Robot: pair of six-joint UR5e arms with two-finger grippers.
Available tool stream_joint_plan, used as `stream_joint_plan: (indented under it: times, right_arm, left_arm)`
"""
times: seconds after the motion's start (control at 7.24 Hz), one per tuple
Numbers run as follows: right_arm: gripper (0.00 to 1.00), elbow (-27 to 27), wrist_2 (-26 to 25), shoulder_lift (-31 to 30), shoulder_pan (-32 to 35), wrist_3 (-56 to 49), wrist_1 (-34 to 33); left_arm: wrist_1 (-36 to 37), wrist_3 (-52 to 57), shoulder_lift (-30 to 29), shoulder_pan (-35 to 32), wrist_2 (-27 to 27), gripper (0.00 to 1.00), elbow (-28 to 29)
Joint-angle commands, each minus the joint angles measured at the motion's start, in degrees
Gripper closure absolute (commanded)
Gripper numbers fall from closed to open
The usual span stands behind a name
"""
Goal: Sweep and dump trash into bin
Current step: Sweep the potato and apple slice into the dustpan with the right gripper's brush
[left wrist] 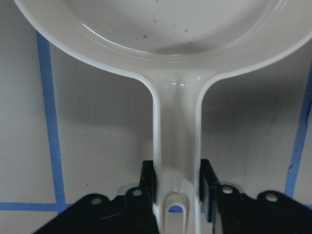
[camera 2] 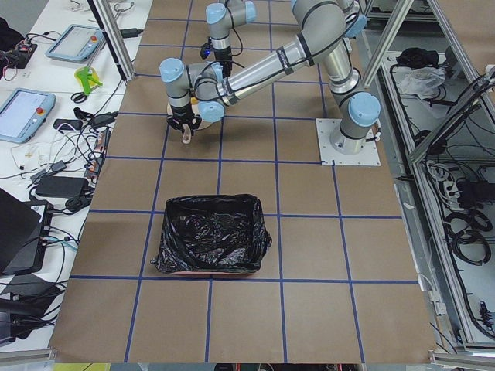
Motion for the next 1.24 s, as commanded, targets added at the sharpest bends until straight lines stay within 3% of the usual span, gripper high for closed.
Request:
stream_joint_plan:
  times: [0.0, 0.41, 1.1]
  right_arm:
    - [1.00, -5.2, 1.4, 3.7, 3.0, 4.1, -1.5]
    - [1.00, -9.5, 4.3, 6.1, 5.7, 8.4, -1.6]
    - [1.00, -9.8, 5.9, 3.5, 8.5, 17.0, -1.9]
  left_arm:
    - [0.0, -0.1, 0.0, 0.0, 0.0, 0.91, 0.0]
    - [0.0, -0.1, 0.0, 0.0, -0.1, 0.91, 0.0]
    - [0.0, 0.1, 0.0, 0.0, -0.2, 0.91, -0.1]
